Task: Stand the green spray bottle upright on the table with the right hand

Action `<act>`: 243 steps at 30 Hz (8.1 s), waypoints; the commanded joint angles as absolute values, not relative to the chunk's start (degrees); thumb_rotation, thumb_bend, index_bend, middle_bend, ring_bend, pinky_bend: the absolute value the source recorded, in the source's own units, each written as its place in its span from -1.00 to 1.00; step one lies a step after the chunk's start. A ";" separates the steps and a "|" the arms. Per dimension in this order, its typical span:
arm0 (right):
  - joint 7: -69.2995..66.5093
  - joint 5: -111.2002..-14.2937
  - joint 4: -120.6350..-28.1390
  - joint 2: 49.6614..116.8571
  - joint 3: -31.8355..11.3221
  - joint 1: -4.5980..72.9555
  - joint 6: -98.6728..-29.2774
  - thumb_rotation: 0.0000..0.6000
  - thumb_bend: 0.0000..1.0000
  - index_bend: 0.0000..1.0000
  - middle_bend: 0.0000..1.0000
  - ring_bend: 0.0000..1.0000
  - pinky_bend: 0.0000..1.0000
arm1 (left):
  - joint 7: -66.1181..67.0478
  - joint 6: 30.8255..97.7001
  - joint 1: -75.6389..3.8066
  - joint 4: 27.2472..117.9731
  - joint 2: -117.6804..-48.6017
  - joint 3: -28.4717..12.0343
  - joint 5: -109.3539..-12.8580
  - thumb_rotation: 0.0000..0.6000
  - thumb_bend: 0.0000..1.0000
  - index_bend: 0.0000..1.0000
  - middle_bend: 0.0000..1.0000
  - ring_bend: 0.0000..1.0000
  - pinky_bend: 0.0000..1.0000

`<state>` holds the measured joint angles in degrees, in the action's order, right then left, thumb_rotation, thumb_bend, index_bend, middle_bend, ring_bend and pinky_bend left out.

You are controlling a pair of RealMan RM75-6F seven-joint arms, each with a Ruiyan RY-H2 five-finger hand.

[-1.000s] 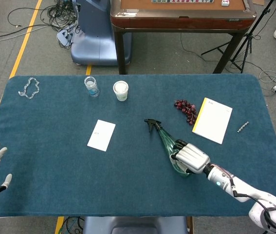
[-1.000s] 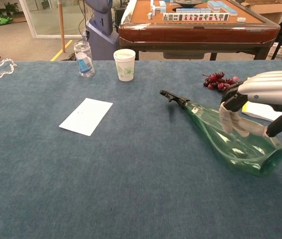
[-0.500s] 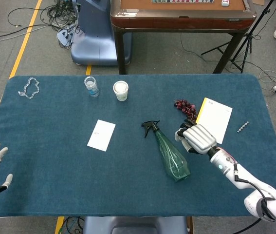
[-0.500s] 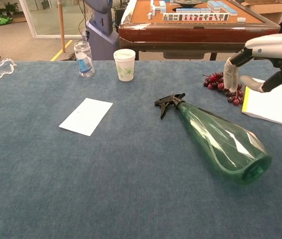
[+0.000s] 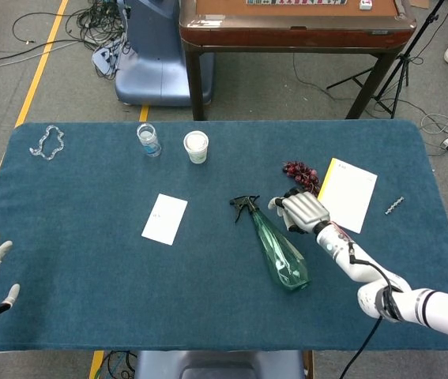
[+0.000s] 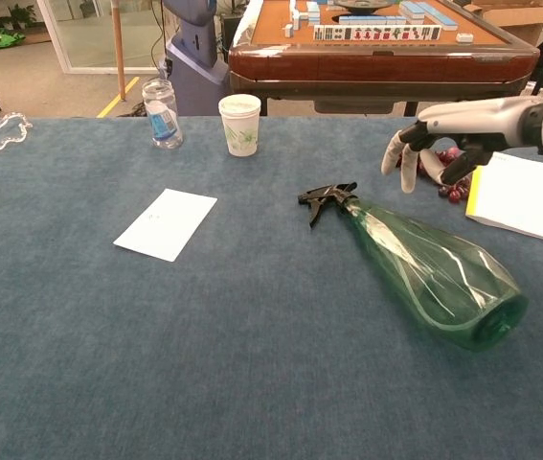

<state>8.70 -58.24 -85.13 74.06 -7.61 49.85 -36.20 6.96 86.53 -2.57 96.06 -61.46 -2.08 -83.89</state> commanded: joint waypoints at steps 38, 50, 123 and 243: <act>8.63 -59.95 -88.37 84.02 -7.67 60.37 -29.41 1.00 -0.55 -0.47 -0.29 -0.63 -0.77 | 4.22 87.08 -1.33 93.84 -61.37 -1.65 -83.79 1.00 -0.28 -0.78 -1.00 -1.00 -1.00; 17.96 -66.02 -98.30 76.88 -3.88 54.43 -45.02 1.00 -0.95 -0.59 -0.52 -0.73 -0.77 | 4.16 87.44 -1.00 93.95 -61.32 -1.65 -83.84 1.00 -0.28 -0.78 -1.00 -1.00 -1.00; 43.38 -52.14 -84.00 93.33 -3.52 59.56 -46.60 1.00 -0.61 -0.46 -0.60 -0.92 -0.82 | 2.07 87.99 0.35 92.15 -61.73 -1.33 -83.78 1.00 -0.28 -0.78 -1.00 -1.00 -1.00; -63.22 -88.80 -67.87 89.17 -6.80 35.94 -68.55 1.00 -1.00 -0.89 -0.81 -0.87 -0.88 | 2.26 86.69 0.04 93.19 -61.56 -1.04 -84.16 1.00 -0.28 -0.78 -1.00 -1.00 -1.00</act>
<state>-63.54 -88.86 -67.57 89.46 -6.86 36.00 -68.66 2.26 86.69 0.04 93.19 -61.55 -1.04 -84.16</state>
